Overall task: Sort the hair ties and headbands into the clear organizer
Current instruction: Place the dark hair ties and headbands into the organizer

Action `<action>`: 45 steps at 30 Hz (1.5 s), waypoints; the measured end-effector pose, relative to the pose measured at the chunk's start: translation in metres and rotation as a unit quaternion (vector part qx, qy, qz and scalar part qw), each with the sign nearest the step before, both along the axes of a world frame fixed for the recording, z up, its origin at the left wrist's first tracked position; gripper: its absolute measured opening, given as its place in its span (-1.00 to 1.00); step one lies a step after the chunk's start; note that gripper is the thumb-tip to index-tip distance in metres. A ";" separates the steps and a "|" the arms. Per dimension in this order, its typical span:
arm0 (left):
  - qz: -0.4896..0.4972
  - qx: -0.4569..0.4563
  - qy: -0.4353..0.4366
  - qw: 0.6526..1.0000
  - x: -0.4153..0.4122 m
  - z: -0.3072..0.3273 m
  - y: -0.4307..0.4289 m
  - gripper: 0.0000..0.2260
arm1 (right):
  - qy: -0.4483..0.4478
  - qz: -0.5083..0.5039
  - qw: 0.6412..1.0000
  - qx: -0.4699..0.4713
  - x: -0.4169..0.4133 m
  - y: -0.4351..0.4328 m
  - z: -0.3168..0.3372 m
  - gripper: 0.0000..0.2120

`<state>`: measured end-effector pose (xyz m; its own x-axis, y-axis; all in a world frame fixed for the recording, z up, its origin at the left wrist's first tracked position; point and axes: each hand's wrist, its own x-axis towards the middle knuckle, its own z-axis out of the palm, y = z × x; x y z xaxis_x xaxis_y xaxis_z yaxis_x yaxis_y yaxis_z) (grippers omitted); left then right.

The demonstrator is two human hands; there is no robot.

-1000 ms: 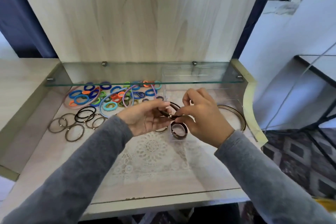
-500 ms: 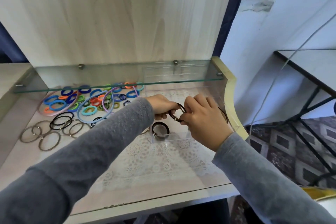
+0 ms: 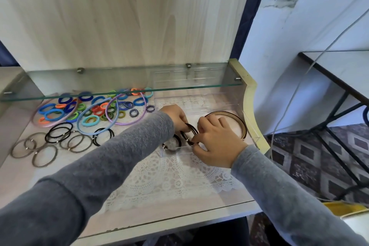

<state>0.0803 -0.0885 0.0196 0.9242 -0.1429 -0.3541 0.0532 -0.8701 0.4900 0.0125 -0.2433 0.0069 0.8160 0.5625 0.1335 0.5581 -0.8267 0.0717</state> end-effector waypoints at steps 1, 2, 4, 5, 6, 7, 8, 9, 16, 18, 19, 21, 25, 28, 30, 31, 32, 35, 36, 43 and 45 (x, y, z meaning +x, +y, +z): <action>-0.002 0.001 -0.004 1.000 0.000 -0.001 -0.001 -0.89 | 0.008 0.001 1.000 -0.005 -0.001 0.001 0.001 -0.51; -0.004 0.004 -0.007 1.000 0.000 -0.002 -0.001 -0.87 | 0.011 0.004 1.000 -0.008 -0.001 0.001 0.001 -0.49; -0.009 0.010 -0.009 1.000 0.000 -0.004 -0.002 -0.84 | 0.009 0.003 1.000 -0.015 -0.001 0.002 0.001 -0.50; -0.011 0.011 -0.010 1.000 0.000 -0.004 -0.002 -0.82 | 0.005 0.002 1.000 -0.018 -0.001 0.003 0.000 -0.51; -0.012 0.013 -0.010 1.000 0.000 -0.005 -0.002 -0.81 | -0.003 0.001 1.000 -0.017 -0.001 0.003 0.000 -0.54; -0.013 0.013 -0.009 1.000 0.000 -0.005 -0.002 -0.81 | -0.009 0.000 1.000 -0.018 -0.001 0.003 -0.001 -0.56; -0.014 0.013 -0.006 1.000 -0.001 -0.005 -0.003 -0.80 | -0.014 -0.001 1.000 -0.019 0.000 0.003 -0.002 -0.57; -0.015 0.014 -0.001 1.000 -0.001 -0.004 -0.003 -0.80 | -0.015 -0.001 1.000 -0.021 0.000 0.003 -0.002 -0.57; -0.017 0.019 0.037 0.999 -0.001 -0.001 -0.009 -0.80 | -0.023 0.003 0.999 -0.033 0.001 0.001 -0.003 -0.58; -0.015 0.024 0.041 0.999 -0.002 -0.001 -0.011 -0.80 | -0.020 0.005 0.999 -0.030 0.001 0.000 -0.003 -0.56; -0.014 0.024 0.042 0.999 -0.001 -0.001 -0.011 -0.80 | -0.015 0.004 0.999 -0.028 0.000 0.000 -0.003 -0.54; -0.013 0.023 0.044 0.999 -0.001 -0.001 -0.012 -0.79 | 0.000 -0.002 1.000 -0.021 0.000 -0.002 -0.003 -0.50; -0.017 0.028 0.045 0.998 0.000 0.000 -0.011 -0.80 | 0.043 -0.008 0.999 0.022 -0.001 -0.007 0.003 -0.45; -0.014 0.024 0.051 0.998 -0.001 0.000 -0.011 -0.79 | 0.072 -0.029 0.994 0.083 0.003 -0.011 0.005 -0.45; -0.009 0.019 0.053 0.998 -0.001 0.000 -0.011 -0.78 | 0.082 -0.050 0.988 0.118 0.008 -0.013 0.005 -0.43; -0.008 0.017 0.053 0.998 -0.001 -0.001 -0.010 -0.77 | 0.085 -0.059 0.986 0.128 0.010 -0.014 0.004 -0.46; -0.007 0.016 0.052 0.998 -0.002 -0.001 -0.010 -0.77 | 0.087 -0.067 0.985 0.134 0.011 -0.015 0.004 -0.51; -0.008 0.013 0.048 0.999 -0.003 -0.001 -0.008 -0.77 | 0.075 -0.078 0.982 0.152 0.014 -0.018 0.001 -0.57; -0.008 0.013 0.045 0.999 -0.004 -0.001 -0.008 -0.77 | 0.073 -0.083 0.982 0.153 0.014 -0.017 0.001 -0.55; -0.003 0.007 0.029 1.000 -0.008 0.000 -0.007 -0.86 | 0.062 -0.086 0.985 0.135 0.012 -0.015 0.001 -0.59; 0.000 0.003 0.028 1.000 -0.009 0.000 -0.007 -0.87 | 0.073 -0.084 0.987 0.113 0.011 -0.014 0.002 -0.66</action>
